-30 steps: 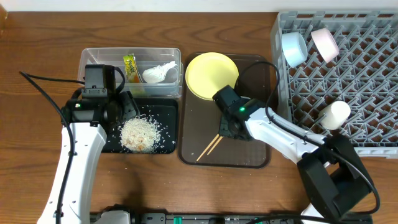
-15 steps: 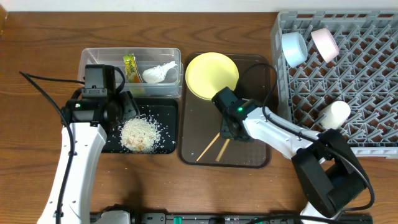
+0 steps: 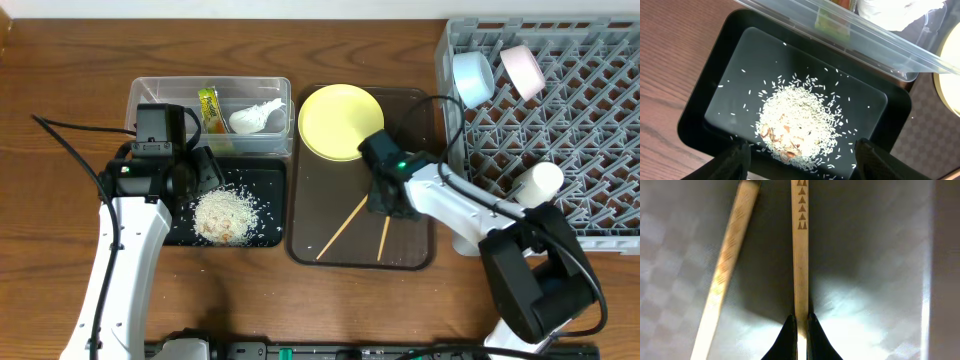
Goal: Sort waste into correct bins and load items into the dishwasher rack
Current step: 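Carry the chopstick to the rack and drop it in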
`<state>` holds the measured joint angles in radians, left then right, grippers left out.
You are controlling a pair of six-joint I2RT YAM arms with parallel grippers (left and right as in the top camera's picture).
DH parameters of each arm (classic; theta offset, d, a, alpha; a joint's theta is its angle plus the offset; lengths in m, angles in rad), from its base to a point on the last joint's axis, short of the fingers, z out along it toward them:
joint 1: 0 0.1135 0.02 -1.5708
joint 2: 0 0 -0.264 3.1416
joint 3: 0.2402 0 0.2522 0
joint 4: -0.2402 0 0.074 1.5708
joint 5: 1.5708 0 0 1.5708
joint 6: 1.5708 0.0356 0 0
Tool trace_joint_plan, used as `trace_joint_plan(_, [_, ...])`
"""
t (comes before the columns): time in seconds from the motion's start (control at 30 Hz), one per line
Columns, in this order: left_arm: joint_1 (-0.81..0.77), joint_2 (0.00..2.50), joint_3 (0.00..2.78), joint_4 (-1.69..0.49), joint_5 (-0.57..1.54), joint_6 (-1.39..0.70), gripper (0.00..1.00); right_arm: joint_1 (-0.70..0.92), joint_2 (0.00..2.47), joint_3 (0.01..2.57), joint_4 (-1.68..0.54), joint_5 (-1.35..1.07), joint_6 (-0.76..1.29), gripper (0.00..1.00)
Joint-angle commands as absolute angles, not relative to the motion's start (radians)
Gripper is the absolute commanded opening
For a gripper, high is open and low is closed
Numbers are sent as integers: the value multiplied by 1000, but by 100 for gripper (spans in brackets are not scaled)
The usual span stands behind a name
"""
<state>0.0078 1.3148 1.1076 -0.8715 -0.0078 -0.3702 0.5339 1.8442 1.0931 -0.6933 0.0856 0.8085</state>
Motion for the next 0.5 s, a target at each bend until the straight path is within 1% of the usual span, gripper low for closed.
trace_joint_plan(0.0, [11, 1313, 1117, -874, -27, -383, 70, 480, 1806, 1111, -709, 101, 654, 1])
trace_joint_plan(0.2, [11, 1313, 1117, -874, -27, -383, 70, 384, 1637, 1190, -829, 97, 368, 1])
trace_joint_plan(0.33, [11, 1313, 1117, -874, -27, -383, 70, 301, 1536, 1197, -857, 97, 239, 1])
trace_joint_plan(0.43, [11, 1313, 1117, -874, -27, -383, 70, 229, 1508, 1197, -859, 93, 171, 1])
trace_joint_plan(0.47, [11, 1313, 1117, -874, -27, -383, 70, 199, 1508, 1197, -855, 75, 111, 1])
